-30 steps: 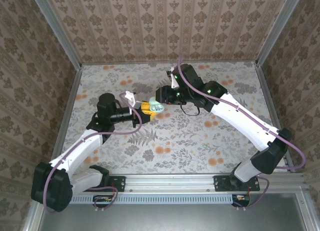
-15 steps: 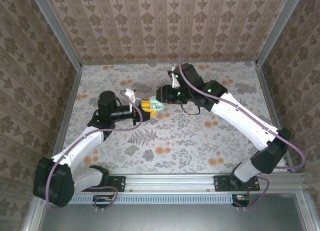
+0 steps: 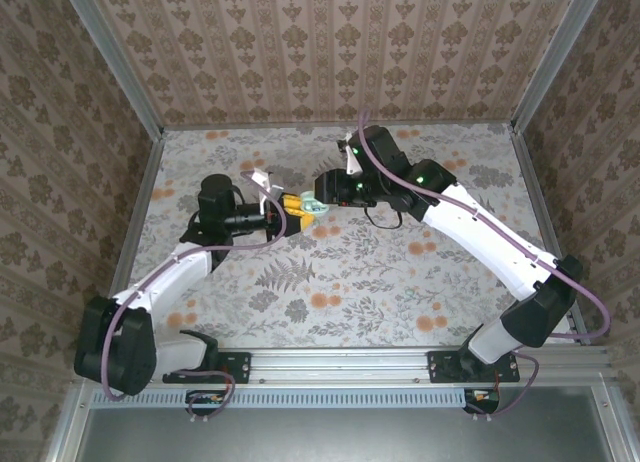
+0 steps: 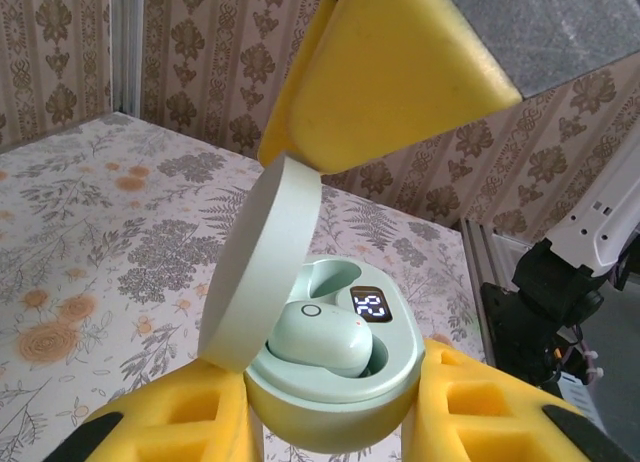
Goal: Insert the wireless bluetooth earbuds into the charging case
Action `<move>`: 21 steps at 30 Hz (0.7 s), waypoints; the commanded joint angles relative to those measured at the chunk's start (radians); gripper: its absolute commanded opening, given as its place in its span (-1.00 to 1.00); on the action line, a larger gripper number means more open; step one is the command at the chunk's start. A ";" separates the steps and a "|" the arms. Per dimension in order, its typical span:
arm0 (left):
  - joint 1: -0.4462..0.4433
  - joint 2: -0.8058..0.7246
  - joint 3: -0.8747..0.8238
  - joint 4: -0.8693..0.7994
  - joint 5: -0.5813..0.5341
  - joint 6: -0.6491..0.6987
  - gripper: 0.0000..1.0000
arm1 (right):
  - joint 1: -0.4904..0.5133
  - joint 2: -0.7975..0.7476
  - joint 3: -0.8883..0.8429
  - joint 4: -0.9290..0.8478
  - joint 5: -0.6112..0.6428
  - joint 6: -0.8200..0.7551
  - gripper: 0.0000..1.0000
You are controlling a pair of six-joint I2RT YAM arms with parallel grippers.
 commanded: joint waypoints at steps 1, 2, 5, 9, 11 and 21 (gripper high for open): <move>0.013 0.015 0.042 0.072 0.055 -0.048 -0.95 | -0.006 -0.005 0.020 -0.028 0.013 -0.015 -0.04; 0.016 0.021 0.043 0.080 0.061 -0.059 -0.95 | -0.007 -0.008 0.023 -0.030 0.017 -0.018 -0.03; 0.025 0.036 0.055 0.088 0.073 -0.082 -0.94 | -0.009 -0.011 0.038 -0.036 0.023 -0.022 -0.02; 0.033 0.047 0.071 0.088 0.090 -0.106 -0.95 | -0.011 -0.006 0.052 -0.044 0.023 -0.028 -0.01; 0.035 0.050 0.076 0.085 0.092 -0.112 -0.95 | -0.011 -0.008 0.056 -0.045 0.022 -0.028 0.00; 0.047 0.079 0.100 0.069 0.108 -0.137 -0.95 | -0.026 -0.068 0.071 -0.097 0.060 -0.033 0.01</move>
